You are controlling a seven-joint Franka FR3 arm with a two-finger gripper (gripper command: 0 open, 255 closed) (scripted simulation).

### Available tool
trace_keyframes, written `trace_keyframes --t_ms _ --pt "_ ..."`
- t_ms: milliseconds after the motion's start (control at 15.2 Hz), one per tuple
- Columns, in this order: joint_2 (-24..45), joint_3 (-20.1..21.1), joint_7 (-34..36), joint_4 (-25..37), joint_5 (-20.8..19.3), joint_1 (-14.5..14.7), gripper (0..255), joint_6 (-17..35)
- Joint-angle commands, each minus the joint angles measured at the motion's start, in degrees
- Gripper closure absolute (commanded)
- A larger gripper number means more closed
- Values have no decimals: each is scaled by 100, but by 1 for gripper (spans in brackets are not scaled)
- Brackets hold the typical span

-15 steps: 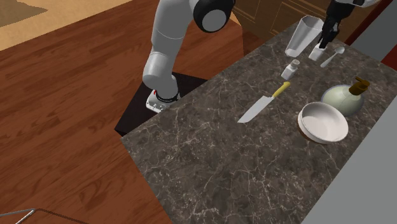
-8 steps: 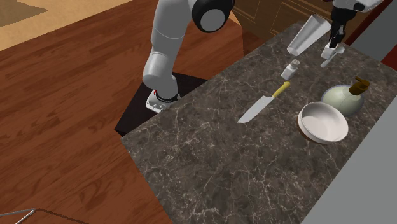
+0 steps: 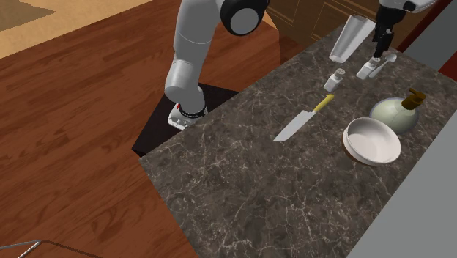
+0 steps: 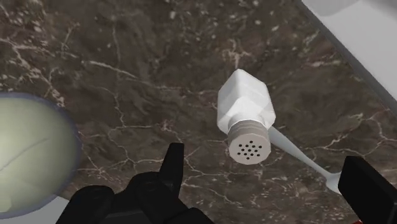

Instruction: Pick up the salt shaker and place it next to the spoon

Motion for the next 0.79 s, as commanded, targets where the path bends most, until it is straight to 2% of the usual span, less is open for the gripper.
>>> trace_keyframes --t_ms 0,264,726 --pt "240 -44 -93 175 -5 52 0 -1189" --pt "340 -74 -149 1060 -3 229 0 -1967" --pt "340 -74 -149 1060 -3 229 0 -1967"
